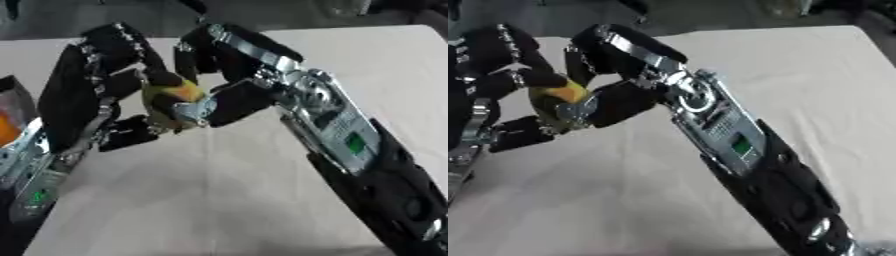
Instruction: Pick up the objects with one hand, pass them to the other hand, and then place them into the box on the other side of the table.
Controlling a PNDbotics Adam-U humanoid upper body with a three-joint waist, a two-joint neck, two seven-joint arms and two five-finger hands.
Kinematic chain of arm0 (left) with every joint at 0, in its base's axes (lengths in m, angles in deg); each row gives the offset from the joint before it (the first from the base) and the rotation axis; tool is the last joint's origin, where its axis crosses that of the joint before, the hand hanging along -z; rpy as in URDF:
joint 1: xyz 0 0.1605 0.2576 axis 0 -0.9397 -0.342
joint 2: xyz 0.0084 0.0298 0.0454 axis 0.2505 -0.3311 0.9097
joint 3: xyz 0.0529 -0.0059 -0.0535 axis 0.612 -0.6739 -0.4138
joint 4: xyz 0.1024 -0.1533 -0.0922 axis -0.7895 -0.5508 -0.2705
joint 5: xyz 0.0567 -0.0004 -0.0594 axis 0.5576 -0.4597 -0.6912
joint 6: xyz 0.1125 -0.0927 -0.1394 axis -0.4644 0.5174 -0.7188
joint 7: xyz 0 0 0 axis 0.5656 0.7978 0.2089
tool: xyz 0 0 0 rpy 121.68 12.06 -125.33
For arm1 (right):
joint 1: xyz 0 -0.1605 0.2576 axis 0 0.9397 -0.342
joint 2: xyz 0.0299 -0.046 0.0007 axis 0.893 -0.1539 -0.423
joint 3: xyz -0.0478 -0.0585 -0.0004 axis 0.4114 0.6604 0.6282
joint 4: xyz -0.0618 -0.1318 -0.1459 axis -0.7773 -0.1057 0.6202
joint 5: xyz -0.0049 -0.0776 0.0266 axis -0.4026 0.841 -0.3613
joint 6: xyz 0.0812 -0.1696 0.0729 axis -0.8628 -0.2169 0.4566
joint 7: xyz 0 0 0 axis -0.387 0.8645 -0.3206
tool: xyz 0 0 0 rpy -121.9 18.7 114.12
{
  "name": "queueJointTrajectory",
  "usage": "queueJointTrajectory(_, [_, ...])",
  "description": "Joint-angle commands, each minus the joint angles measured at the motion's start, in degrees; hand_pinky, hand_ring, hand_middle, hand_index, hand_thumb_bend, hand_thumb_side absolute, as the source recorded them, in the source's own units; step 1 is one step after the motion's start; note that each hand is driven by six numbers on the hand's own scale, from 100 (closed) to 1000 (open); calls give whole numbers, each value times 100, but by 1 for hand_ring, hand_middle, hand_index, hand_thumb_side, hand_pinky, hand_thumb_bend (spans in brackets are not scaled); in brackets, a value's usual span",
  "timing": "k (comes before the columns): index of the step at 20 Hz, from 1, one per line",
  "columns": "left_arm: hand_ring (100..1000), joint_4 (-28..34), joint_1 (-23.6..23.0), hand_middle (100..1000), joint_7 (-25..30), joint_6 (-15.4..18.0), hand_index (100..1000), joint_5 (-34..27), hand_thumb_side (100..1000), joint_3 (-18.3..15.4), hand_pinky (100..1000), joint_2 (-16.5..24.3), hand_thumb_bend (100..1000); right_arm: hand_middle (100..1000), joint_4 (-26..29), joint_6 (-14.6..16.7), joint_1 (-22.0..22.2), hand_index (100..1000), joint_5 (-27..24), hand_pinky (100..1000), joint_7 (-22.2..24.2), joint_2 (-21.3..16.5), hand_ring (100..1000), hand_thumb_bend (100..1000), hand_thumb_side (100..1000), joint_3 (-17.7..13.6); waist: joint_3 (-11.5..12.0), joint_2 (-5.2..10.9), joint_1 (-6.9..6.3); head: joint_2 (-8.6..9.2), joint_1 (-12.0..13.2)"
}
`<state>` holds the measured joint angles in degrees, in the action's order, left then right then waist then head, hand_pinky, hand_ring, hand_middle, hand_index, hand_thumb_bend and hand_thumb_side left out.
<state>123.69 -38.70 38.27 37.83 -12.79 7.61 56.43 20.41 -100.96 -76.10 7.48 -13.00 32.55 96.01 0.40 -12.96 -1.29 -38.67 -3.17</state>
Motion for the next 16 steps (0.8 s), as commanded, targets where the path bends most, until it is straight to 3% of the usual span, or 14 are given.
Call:
queueJointTrajectory(1, [387, 85, 93, 389, -2, 82, 538, -50, 100, 15, 496, 49, 558, 431, 115, 6, -98, 467, 20, 603, 6, -27, 449, 302, 100, -48, 4, -12, -9, 27, 9])
queueJointTrajectory(9, [392, 59, 113, 382, 120, 151, 556, -169, 100, 38, 486, 19, 555, 433, 108, -22, -95, 469, 63, 604, 44, -19, 449, 299, 100, -48, 3, -9, -8, 44, 16])
queueJointTrajectory(16, [401, 64, 130, 390, 205, 176, 585, -318, 100, 58, 481, 2, 536, 463, 30, -243, -83, 503, 382, 632, 441, -21, 475, 261, 100, -17, 1, -5, -5, 34, 17])
